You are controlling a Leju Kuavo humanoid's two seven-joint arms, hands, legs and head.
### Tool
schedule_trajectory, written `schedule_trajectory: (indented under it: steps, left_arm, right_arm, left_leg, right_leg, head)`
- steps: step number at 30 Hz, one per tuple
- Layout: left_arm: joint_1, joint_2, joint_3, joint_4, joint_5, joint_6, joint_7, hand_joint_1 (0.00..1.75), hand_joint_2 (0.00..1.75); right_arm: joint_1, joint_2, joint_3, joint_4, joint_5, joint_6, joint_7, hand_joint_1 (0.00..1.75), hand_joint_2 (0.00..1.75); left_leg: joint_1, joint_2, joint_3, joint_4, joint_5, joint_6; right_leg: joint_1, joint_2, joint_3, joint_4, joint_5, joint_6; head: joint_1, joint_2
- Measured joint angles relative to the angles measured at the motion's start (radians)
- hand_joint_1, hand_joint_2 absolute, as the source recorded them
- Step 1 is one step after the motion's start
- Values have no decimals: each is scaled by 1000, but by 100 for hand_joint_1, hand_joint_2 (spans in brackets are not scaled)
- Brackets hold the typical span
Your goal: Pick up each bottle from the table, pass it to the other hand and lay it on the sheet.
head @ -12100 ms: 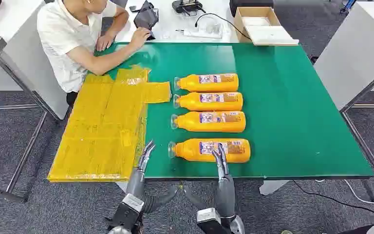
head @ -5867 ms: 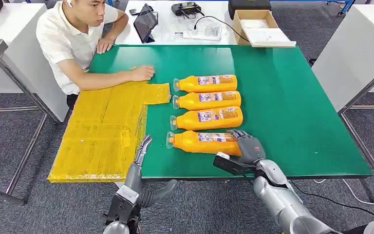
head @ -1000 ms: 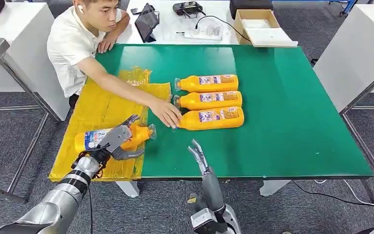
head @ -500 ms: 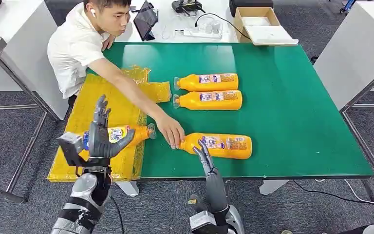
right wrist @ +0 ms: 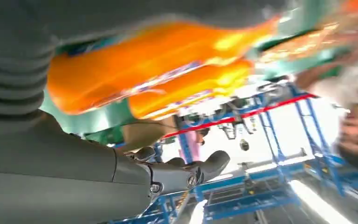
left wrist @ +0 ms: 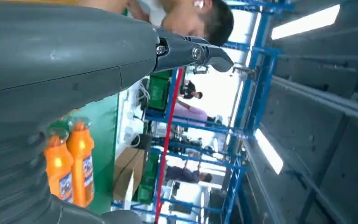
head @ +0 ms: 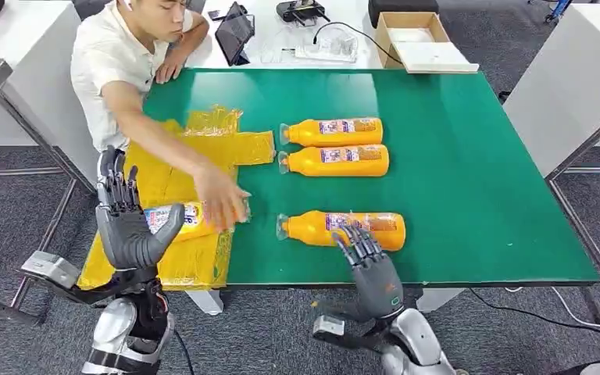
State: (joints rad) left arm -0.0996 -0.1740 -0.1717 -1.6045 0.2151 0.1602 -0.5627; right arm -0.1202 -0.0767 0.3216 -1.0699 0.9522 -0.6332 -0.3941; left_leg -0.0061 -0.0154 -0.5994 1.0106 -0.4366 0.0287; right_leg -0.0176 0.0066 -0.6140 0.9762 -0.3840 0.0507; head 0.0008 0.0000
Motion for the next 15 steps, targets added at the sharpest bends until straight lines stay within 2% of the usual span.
schedule_trajectory:
  steps: [5, 15]
  left_arm:
    - [10, 0, -26, -10, 5, -7, 0, 0, 175]
    - [12, -2, -99, -7, -47, 28, -34, 0, 175]
  right_arm:
    - [-44, -21, -22, 70, 76, -1, 44, 0, 175]
    - [-173, -35, -39, 244, 103, 6, 72, 0, 175]
  left_leg:
    - [0, 0, 0, 0, 0, 0]
    - [0, 0, 0, 0, 0, 0]
  right_leg:
    - [1, 0, 0, 0, 0, 0]
    - [0, 0, 0, 0, 0, 0]
  head:
    - [-1, 0]
    - [0, 0]
